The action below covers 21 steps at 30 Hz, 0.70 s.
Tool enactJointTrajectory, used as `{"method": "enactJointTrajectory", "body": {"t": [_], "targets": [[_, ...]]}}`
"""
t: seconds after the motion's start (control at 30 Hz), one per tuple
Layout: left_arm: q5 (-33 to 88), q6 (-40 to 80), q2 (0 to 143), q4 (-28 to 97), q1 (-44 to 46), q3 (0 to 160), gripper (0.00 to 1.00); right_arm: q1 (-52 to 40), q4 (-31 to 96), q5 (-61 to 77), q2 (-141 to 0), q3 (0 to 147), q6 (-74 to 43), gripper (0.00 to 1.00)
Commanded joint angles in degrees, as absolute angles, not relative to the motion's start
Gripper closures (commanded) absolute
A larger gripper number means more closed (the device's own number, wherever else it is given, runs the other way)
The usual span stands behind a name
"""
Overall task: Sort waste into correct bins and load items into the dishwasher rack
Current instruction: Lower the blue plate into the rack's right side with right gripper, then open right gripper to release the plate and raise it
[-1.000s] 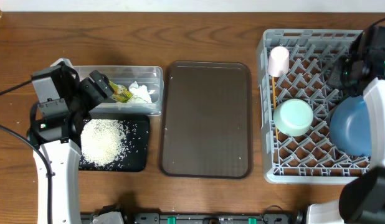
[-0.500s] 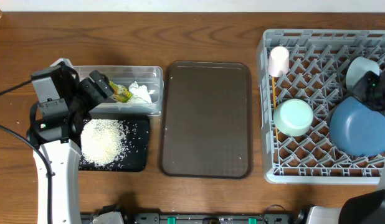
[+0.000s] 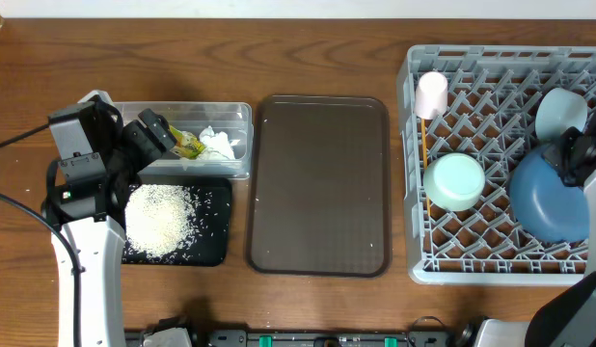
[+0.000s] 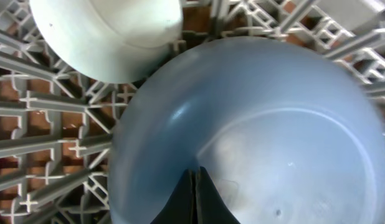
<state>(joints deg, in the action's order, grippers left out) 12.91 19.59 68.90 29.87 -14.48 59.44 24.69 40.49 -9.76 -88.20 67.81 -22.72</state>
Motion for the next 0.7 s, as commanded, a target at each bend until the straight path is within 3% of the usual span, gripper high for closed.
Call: {"method": "enactJointTrajectory", "body": {"t": [0.0,0.2,0.33,0.43,0.53,0.6,0.67], "targets": [[12.36,19.09,69.14,29.95,-14.72,59.24,0.05,24.77,37.82,-4.54,-88.51,66.96,-19.49,0.99],[12.36,19.09,69.14,29.95,-14.72,59.24,0.05,24.67,33.15,10.79,-88.49,67.09,-11.40,0.98],[12.36,19.09,69.12,29.95,-14.72,59.24,0.05,23.70,31.42,19.92,-88.49,67.11,-6.92,0.89],[12.36,19.11,69.14,29.95,-14.72,59.24,0.05,21.45,30.39,25.89,-88.49,67.11,-3.40,0.69],[12.36,19.09,69.14,29.95,-14.72,59.24,0.05,18.46,28.60,28.73,-88.49,67.11,-1.23,0.39],[12.36,19.09,69.14,29.95,-14.72,59.24,0.05,16.03,27.51,28.23,-88.49,67.11,1.26,0.01],[12.36,19.09,69.14,29.95,-14.72,59.24,0.05,13.58,26.94,25.80,-88.49,67.11,5.82,0.01]]}}
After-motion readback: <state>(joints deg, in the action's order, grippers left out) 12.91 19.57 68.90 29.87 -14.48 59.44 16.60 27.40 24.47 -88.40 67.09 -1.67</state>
